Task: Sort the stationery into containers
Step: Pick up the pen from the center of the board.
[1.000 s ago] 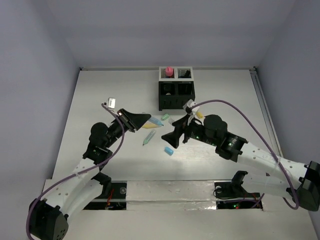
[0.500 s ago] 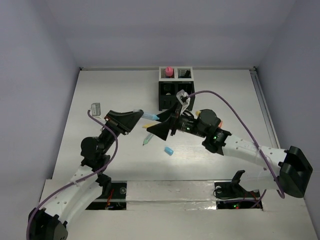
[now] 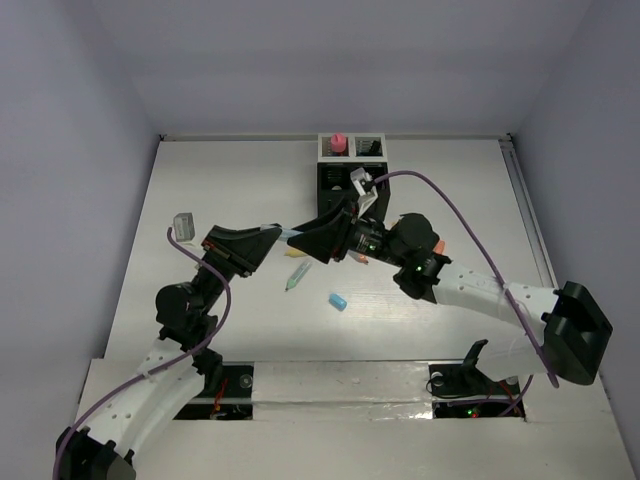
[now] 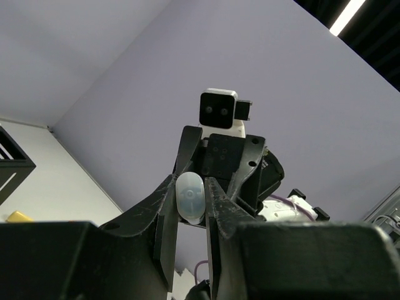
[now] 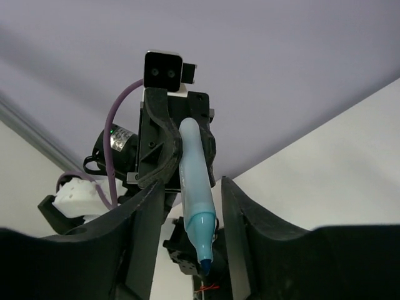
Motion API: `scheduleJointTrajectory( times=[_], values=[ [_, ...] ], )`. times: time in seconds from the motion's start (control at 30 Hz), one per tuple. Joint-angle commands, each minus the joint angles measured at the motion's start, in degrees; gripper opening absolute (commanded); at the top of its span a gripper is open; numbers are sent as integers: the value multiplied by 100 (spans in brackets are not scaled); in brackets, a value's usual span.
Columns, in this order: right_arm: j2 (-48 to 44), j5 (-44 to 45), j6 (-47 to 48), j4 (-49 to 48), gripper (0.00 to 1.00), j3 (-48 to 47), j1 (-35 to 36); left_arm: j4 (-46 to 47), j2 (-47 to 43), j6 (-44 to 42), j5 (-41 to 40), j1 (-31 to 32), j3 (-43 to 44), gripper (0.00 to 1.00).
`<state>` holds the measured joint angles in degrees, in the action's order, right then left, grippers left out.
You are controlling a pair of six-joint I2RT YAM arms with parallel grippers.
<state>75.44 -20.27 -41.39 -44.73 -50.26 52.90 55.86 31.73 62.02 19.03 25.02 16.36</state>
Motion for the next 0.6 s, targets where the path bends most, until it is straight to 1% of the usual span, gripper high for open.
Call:
scheduleJointTrajectory(
  times=[0.0,0.07,0.13,0.2,0.23,0.3,0.33,0.37,0.4,0.43,0.47,0.5,0.53,0.57],
  values=[
    [119,-265,-168,-458,46,-326,-17,540,-17,-14,40,-32,-80,0],
    [164,-302,-212,-457,39,-370,-17,567,-44,-6,31,-32,-98,0],
    [190,-276,-247,-432,36,-379,-17,576,-52,-6,14,-32,-115,0],
    [190,-223,-265,-440,25,-344,-17,567,-61,-23,13,-32,-133,0],
    [164,-188,-273,-501,14,-318,-17,541,-70,-32,13,-32,-133,0],
    [103,-48,-256,-519,4,-230,-17,479,-53,-49,75,-32,-89,0],
    [24,-30,-230,-415,0,-221,-17,305,-52,-137,118,-32,-54,0],
    [-29,5,-160,-231,0,-230,-17,147,-70,-207,232,-32,-10,3],
    [-73,6,110,67,0,-413,-17,-29,-96,-321,285,-32,129,16],
    [-125,23,305,957,0,-562,-17,-579,-201,-453,329,-32,244,23],
    [-256,32,524,1497,0,-720,-17,-1011,-263,-819,399,-32,384,28],
    [-310,41,953,2007,0,-1061,-78,-1415,-324,-1075,444,-32,742,32],
    [-371,23,1148,3030,0,-1221,-79,-2176,-438,-1313,488,-32,929,40],
    [-424,-11,1350,3545,0,-1371,-157,-2558,-491,-1724,549,-32,1078,44]
  ],
)
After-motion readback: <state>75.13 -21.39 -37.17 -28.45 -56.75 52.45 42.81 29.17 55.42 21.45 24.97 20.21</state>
